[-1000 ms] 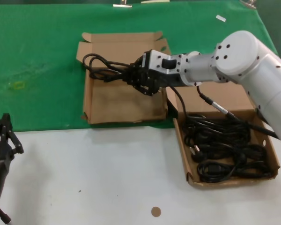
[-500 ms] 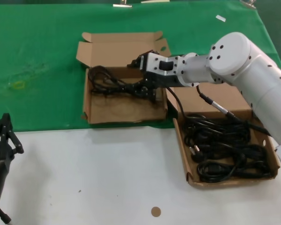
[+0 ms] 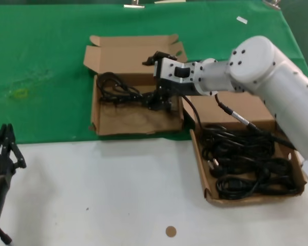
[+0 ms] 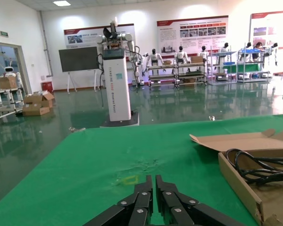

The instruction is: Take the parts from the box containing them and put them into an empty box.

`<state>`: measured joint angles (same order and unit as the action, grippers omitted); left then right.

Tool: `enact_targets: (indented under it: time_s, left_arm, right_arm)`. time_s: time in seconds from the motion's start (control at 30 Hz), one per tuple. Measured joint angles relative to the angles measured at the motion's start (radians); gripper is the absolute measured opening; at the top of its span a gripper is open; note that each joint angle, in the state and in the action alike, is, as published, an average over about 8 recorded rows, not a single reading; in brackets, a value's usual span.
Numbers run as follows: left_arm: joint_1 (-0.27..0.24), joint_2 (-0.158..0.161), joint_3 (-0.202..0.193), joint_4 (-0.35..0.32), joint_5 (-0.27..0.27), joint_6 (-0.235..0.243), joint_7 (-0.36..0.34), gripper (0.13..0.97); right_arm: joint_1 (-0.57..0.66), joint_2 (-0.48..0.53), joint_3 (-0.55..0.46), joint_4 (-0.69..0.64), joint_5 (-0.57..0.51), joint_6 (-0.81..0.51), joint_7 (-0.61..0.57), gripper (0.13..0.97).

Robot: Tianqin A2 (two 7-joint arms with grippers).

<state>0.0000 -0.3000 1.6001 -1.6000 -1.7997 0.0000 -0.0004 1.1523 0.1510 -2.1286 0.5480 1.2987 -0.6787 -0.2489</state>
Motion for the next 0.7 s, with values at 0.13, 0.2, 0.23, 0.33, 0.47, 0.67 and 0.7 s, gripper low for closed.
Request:
enact_targets:
  time_s: [0.13,0.2,0.23,0.33,0.47,0.67,0.7]
  left_arm:
    - [0.0,0.0,0.0,0.0,0.0,0.0,0.0,0.174]
    - [0.0,0.0,0.0,0.0,0.0,0.0,0.0,0.193]
    - [0.0,0.0,0.0,0.0,0.0,0.0,0.0,0.202]
    - [0.0,0.0,0.0,0.0,0.0,0.0,0.0,0.231]
    - [0.0,0.0,0.0,0.0,0.0,0.0,0.0,0.231]
    - [0.0,0.0,0.0,0.0,0.0,0.0,0.0,0.342]
    - [0.0,0.0,0.0,0.0,0.0,0.0,0.0,0.361]
  right_arm:
    - [-0.032,0.004,0.014,0.029,0.014,0.018,0.007,0.662]
    - [-0.055,0.007,0.025,0.05,0.024,0.032,0.012,0.714]
    - [-0.067,0.009,0.031,0.061,0.029,0.039,0.015,0.74]
    - [-0.108,0.014,0.05,0.099,0.047,0.064,0.024,0.74]
    - [-0.168,0.022,0.077,0.154,0.073,0.099,0.037,0.794]
    - [-0.26,0.034,0.119,0.238,0.113,0.153,0.056,0.884]
    - [-0.276,0.036,0.126,0.252,0.12,0.162,0.06,0.893]
